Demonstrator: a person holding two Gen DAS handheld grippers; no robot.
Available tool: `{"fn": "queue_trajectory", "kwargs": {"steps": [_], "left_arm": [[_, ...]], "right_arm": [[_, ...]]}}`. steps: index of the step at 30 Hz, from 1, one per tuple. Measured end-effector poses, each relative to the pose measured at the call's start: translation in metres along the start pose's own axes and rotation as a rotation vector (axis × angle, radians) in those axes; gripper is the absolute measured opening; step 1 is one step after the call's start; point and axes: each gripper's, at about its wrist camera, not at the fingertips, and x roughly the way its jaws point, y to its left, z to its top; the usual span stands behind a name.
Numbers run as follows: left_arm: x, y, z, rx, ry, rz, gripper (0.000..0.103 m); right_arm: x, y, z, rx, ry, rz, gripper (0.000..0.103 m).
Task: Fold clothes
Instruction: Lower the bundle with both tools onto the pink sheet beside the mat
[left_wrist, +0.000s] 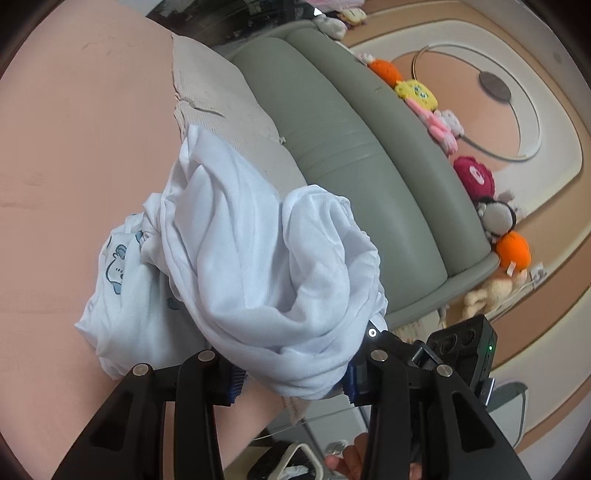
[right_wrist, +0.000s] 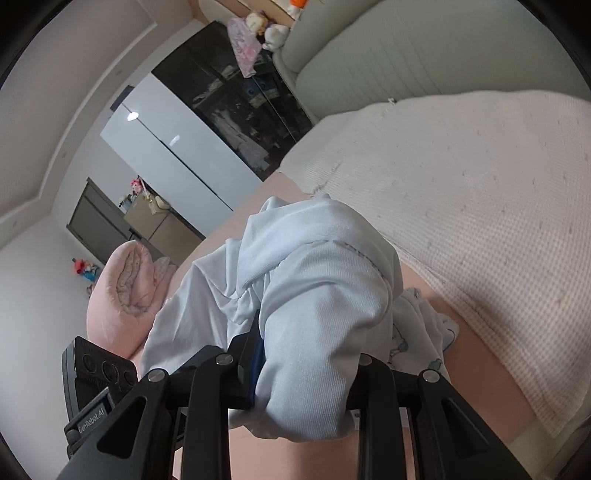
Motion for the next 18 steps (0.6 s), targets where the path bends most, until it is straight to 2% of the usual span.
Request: {"fn": "queue_trajectory", "kwargs": {"steps": [3, 7, 11, 18], "left_arm": [[-0.001, 0.000, 0.003, -0.001, 0.002, -0.030, 0.037], [-0.008, -0.011, 0.010, 0.017, -0.013, -0.072, 0.037], [-0.010, -0.014, 0.014, 0.049, -0.017, -0.059, 0.039], [-0.004, 0.028, 0.006, -0.054, 0.009, -0.020, 0.039]], "right_arm": [[0.004, -0.007, -0.003, 0.019, -0.007, -0.009, 0.027], [-0.003, -0.007, 0.000, 0.023, -0.068, 0.008, 0.027], [-0.006, -0.001, 0.007, 0.000, -0.091, 0.011, 0.027], [0.019, -0.010, -0.007, 0.003, -0.027, -0.064, 0.028]]}}
